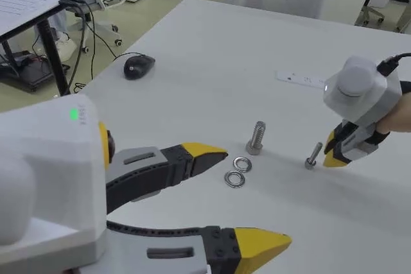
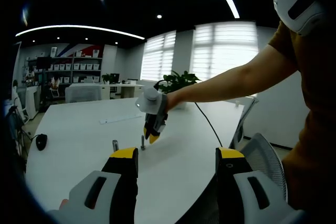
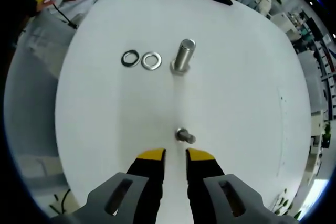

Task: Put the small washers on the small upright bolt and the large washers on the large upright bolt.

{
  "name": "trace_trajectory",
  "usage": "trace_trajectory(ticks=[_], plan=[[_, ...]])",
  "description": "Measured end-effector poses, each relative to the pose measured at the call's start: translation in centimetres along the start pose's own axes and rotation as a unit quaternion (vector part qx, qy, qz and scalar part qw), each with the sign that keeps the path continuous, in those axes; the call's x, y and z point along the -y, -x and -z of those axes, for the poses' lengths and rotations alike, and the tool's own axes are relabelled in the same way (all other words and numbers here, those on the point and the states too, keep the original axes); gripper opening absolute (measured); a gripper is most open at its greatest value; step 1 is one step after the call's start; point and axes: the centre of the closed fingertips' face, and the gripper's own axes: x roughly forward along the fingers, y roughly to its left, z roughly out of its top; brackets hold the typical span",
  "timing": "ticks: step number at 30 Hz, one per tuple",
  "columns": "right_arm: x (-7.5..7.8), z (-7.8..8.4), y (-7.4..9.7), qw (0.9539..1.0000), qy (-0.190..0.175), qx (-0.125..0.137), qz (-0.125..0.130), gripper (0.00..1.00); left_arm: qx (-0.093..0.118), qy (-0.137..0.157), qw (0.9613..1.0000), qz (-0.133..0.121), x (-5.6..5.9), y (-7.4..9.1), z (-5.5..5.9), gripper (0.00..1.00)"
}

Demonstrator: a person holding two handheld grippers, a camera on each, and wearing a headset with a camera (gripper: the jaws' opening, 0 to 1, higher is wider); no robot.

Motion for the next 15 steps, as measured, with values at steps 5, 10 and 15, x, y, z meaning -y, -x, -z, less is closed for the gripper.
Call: trace_trajectory(ticks=[5,10,15], plan=[[-2.3,-1.5,0.3,0.9996,0.026,0.010,-0.003,0.16,0.003,0.000,1.0000,0.005,0.4,0.0,-0.2,0.59],[-4.6,-3.9,-0.4,0.9984,0.036,0.031,-0.029,0.16,0.003,-0.002,1.0000,0.005,0.7,0.2,-0.2,0.59],[-6.3,-6.1,-1.7,0.9963,0.056,0.041,-0.050,0.16,0.004,-0.003,1.0000,0.003,0.7,0.4,-0.3,0.59]])
